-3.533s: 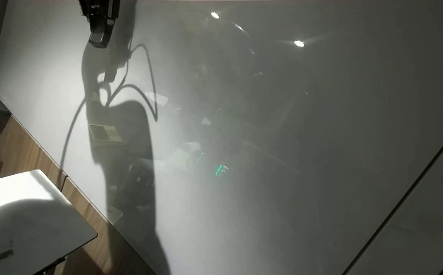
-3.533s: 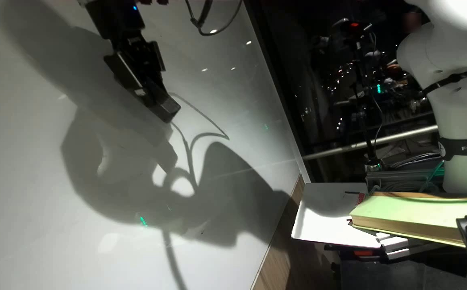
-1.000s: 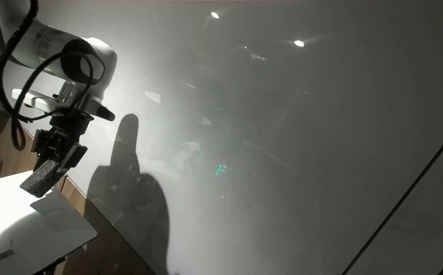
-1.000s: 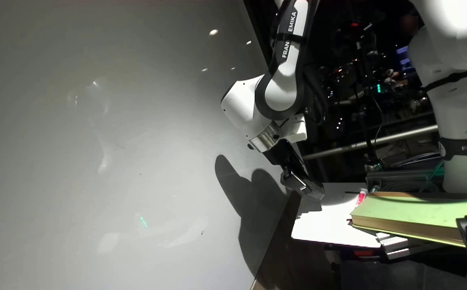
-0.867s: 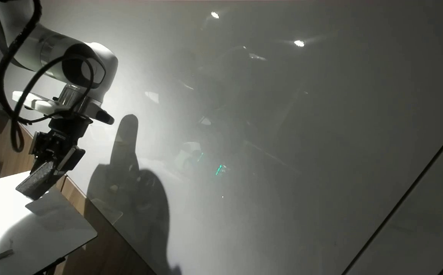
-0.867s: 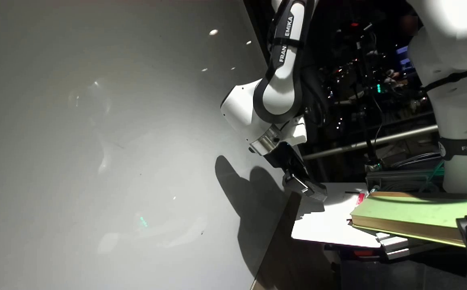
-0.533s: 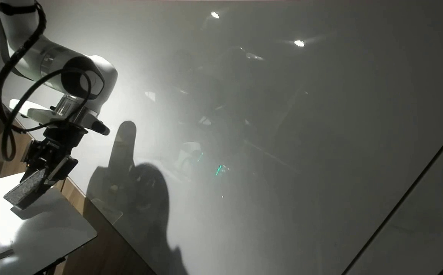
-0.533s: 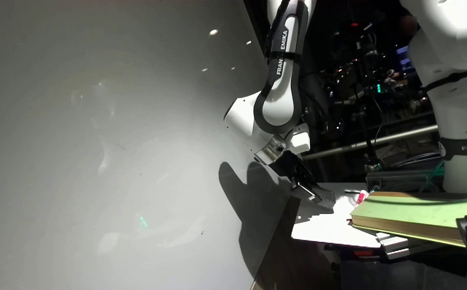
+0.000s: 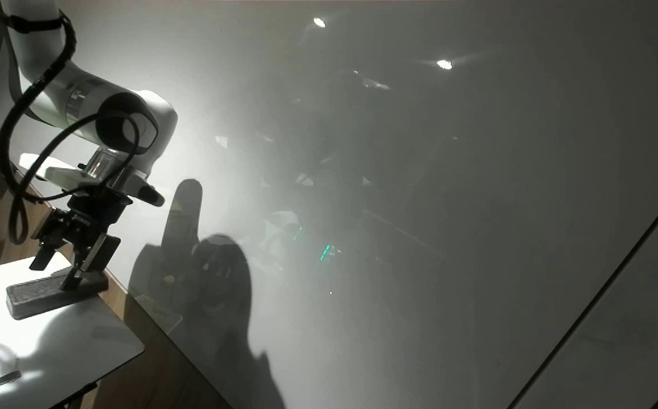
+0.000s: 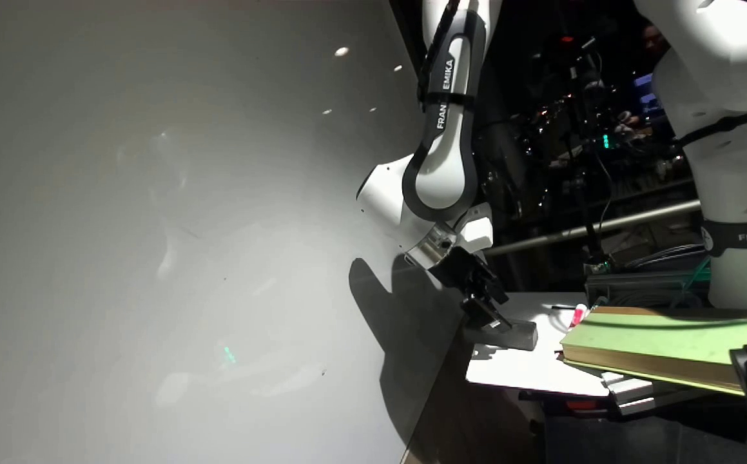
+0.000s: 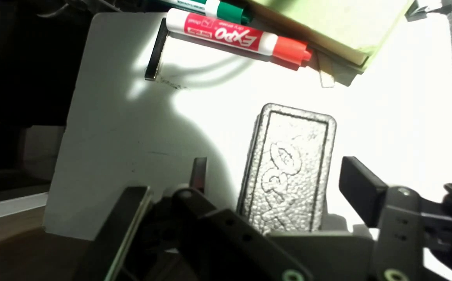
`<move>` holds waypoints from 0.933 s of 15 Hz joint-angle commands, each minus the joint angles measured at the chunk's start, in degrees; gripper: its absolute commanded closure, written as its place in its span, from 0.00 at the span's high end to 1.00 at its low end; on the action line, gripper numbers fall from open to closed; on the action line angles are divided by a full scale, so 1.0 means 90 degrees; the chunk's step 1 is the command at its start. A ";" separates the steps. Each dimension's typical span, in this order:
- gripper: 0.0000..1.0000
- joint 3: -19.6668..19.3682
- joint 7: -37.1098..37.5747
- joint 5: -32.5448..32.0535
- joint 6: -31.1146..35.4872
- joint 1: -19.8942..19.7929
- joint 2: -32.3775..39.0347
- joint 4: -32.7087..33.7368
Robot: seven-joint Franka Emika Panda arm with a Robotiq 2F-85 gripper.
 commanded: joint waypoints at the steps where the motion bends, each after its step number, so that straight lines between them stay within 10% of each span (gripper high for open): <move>1: 1.00 -0.0067 -0.0143 0.0138 -0.0029 0.0024 0.0062 0.0121; 6: 1.00 -0.0054 -0.0184 0.0171 -0.0006 0.0025 -0.0003 0.0053; 14: 1.00 0.0336 -0.0258 -0.0232 0.0571 0.0385 -0.2345 -0.1233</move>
